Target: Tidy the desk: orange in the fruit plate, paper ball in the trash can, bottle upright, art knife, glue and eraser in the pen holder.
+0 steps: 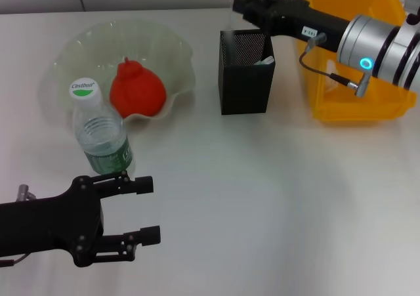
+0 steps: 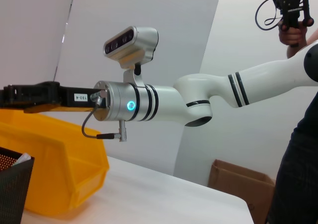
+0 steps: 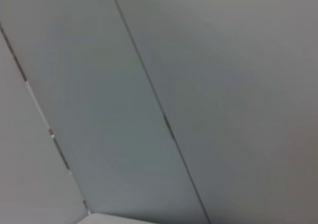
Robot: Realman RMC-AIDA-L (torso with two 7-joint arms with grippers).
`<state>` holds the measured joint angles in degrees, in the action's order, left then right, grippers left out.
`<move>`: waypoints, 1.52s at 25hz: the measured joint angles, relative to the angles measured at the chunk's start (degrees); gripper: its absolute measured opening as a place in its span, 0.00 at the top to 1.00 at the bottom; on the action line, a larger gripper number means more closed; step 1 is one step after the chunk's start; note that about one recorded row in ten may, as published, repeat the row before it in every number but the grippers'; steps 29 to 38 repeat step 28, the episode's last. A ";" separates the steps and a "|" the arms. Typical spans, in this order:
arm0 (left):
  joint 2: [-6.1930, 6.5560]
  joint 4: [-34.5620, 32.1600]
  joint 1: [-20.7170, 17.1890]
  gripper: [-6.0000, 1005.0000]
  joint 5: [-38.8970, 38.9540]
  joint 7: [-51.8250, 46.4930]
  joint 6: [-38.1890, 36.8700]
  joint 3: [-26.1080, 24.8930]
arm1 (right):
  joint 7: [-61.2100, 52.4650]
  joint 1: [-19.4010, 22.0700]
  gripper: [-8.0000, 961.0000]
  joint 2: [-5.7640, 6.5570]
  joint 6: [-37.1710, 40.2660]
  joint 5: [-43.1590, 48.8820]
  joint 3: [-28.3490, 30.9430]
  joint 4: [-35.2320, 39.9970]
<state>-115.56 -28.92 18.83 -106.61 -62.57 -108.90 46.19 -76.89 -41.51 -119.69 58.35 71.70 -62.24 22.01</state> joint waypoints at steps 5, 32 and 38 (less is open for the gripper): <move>0.53 0.00 -0.33 0.22 0.00 -0.05 -0.64 -0.04 | -1.10 5.01 0.66 0.13 3.73 -0.12 -3.38 6.85; 4.41 -1.92 -1.61 0.22 0.13 -4.57 -5.91 -1.45 | 7.86 19.67 0.14 0.52 45.32 20.60 -2.64 13.92; 4.41 -1.92 -1.61 0.22 0.13 -4.57 -5.91 -1.45 | 7.86 19.67 0.14 0.52 45.32 20.60 -2.64 13.92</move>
